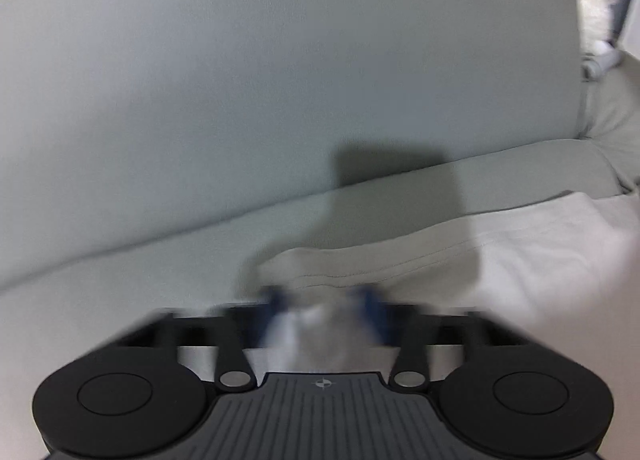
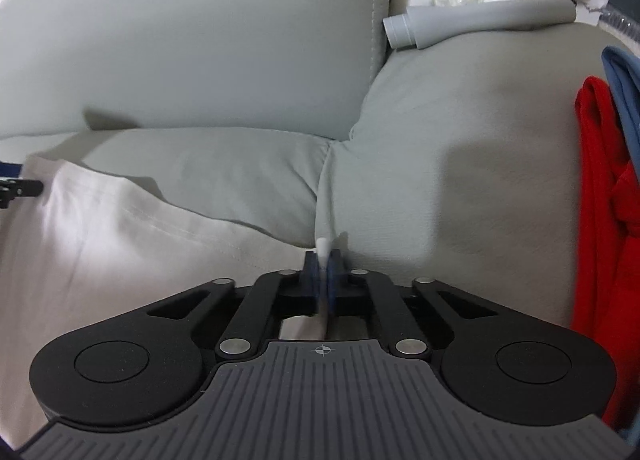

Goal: Fold clothes

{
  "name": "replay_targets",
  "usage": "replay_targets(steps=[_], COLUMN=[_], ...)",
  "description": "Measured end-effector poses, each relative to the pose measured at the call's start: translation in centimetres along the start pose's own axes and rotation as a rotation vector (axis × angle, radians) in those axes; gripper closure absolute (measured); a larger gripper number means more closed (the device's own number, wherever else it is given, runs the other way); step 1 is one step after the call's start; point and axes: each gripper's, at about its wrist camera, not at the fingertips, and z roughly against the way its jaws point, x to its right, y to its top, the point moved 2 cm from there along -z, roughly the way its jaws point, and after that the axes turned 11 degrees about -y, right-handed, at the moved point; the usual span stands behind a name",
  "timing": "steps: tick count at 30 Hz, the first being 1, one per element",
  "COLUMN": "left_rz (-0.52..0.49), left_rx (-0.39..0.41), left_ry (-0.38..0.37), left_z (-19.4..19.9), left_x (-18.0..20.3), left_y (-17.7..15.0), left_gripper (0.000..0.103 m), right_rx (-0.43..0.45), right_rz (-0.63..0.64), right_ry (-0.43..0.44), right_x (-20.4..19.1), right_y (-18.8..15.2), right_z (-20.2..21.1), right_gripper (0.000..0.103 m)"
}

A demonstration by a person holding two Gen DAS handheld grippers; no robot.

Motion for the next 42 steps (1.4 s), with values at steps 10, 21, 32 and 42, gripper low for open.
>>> replay_targets(steps=[10,21,32,42], left_rz=[-0.241,-0.273,-0.193,-0.222], left_rx=[0.139,0.196,0.150,0.035], left_ry=[0.212,0.263,0.229,0.254], left_z=[7.7,22.7,25.5,27.2], left_x=[7.6,16.0,17.5,17.6], left_y=[-0.7,-8.6,-22.1,-29.6], left_gripper=[0.098,0.098,0.098,0.097], right_rx=[0.227,0.357,0.328,0.274], right_rz=[0.160,0.158,0.175,0.257], right_ry=[-0.115,-0.062,0.059,0.095], right_x=[-2.2,-4.5,-8.4,-10.0], right_y=[-0.5,-9.5,-25.2,-33.2], right_z=[10.5,27.3,37.4,37.7], right_gripper=[0.102,0.102,0.102,0.101])
